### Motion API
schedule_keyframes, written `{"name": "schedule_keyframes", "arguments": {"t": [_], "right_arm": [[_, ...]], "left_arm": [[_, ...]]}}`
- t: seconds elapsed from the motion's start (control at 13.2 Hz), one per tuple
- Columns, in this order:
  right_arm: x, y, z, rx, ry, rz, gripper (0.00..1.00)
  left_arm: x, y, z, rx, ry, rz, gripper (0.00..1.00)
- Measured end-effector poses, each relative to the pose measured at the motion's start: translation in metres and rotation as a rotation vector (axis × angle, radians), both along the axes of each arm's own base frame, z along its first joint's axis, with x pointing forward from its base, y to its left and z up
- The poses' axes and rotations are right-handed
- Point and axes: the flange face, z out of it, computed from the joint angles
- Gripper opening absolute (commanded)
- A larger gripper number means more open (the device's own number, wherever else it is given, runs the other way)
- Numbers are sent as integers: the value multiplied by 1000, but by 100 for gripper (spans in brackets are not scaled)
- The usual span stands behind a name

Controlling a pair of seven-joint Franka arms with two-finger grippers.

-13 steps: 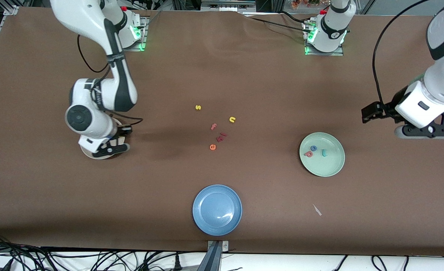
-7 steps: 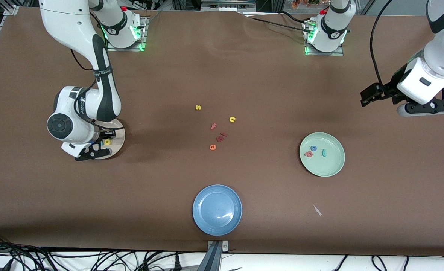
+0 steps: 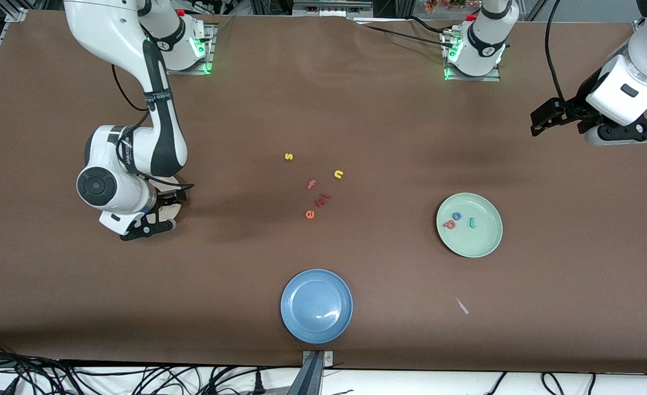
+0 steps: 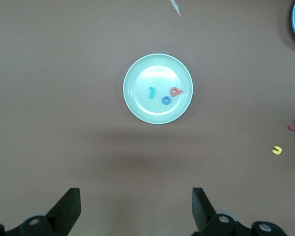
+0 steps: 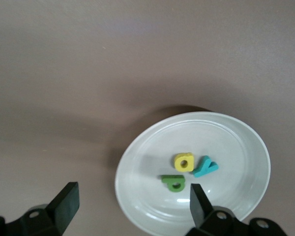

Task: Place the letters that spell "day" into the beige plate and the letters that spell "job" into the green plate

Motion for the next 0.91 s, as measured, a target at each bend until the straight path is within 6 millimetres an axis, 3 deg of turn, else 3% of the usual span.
{"name": "schedule_keyframes", "arguments": {"t": [0.15, 0.38, 0.53, 0.76, 0.91], "right_arm": [[3, 19, 11, 2, -1, 4, 100], [-4, 67, 20, 8, 3, 40, 100], [-6, 78, 35, -11, 1, 107, 100], [-3, 56, 70, -37, -16, 167, 100], [-4, 20, 123, 5, -50, 123, 100]], "left_arm": [[0, 0, 0, -3, 3, -48, 100], [-1, 0, 0, -4, 5, -67, 100], [-1, -2, 0, -4, 5, -73, 100], [-1, -3, 0, -4, 5, -77, 100], [-1, -3, 0, -4, 6, -77, 100]]}}
